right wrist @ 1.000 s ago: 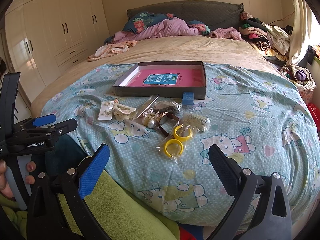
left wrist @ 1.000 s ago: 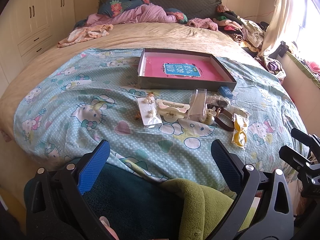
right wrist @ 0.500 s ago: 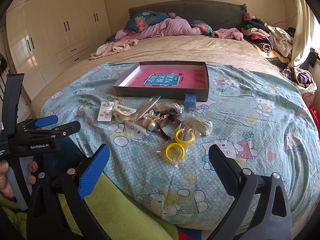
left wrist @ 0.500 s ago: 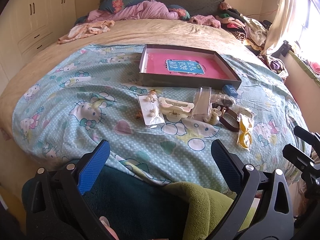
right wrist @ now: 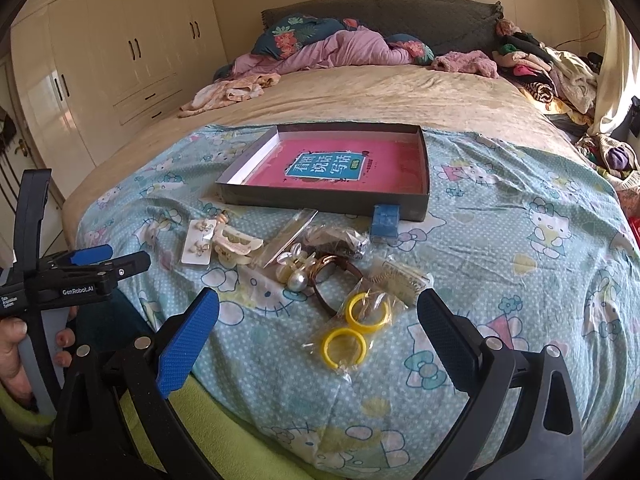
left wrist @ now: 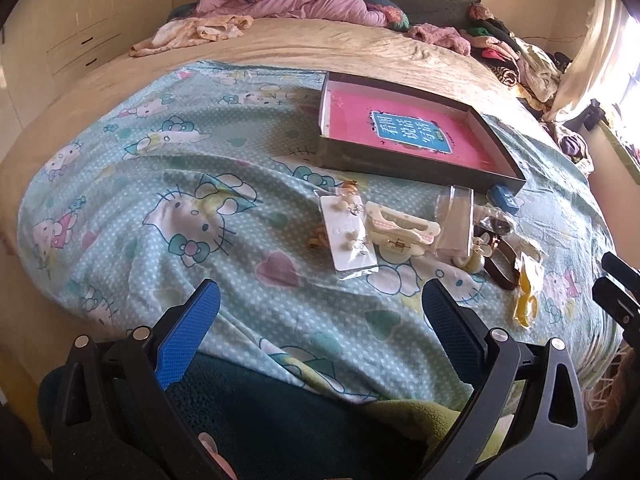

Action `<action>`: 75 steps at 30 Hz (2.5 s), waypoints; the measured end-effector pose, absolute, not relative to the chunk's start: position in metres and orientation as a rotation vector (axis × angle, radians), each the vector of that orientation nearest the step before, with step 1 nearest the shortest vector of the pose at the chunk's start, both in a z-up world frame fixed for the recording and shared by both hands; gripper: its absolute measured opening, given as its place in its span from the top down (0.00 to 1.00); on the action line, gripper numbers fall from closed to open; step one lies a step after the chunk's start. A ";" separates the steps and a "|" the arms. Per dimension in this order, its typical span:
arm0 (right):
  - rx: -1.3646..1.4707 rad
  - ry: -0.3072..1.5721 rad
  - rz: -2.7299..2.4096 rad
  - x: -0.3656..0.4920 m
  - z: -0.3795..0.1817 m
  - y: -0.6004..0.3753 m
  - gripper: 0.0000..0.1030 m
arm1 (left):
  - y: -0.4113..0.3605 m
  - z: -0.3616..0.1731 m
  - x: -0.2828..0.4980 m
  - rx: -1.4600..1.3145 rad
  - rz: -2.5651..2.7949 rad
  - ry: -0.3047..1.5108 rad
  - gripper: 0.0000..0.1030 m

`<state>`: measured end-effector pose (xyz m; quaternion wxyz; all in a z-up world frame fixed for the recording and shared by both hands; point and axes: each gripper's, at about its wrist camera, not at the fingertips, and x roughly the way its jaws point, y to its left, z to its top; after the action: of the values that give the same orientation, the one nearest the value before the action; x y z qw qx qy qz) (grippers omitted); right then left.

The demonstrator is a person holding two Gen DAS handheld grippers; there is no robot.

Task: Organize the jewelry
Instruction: 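Grasp the bagged earring card with the left tool while the right tool grasps the small blue case, then carry both items into the grey box and open both tools to release them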

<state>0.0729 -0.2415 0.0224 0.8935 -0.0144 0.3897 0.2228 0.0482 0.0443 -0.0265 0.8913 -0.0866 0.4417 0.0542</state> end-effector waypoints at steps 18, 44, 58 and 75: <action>-0.015 0.823 0.394 0.165 0.002 -0.251 0.04 | 0.049 -0.075 0.107 -0.241 -0.015 1.049 0.40; 0.076 0.975 0.464 0.233 -0.061 -0.252 0.67 | 0.059 -0.042 0.106 -0.277 -0.154 0.977 0.94; 0.096 0.835 0.465 0.250 -0.004 -0.267 0.69 | 0.063 -0.009 0.185 -0.196 -0.136 0.919 0.94; 0.040 0.906 0.440 0.312 -0.033 -0.236 0.69 | 0.049 -0.054 0.263 -0.194 -0.105 0.991 0.94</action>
<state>0.3120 -0.2363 -0.0327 0.8757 0.0191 0.4339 0.2109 0.2625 0.0487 -0.0538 0.8740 -0.0928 0.4744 -0.0501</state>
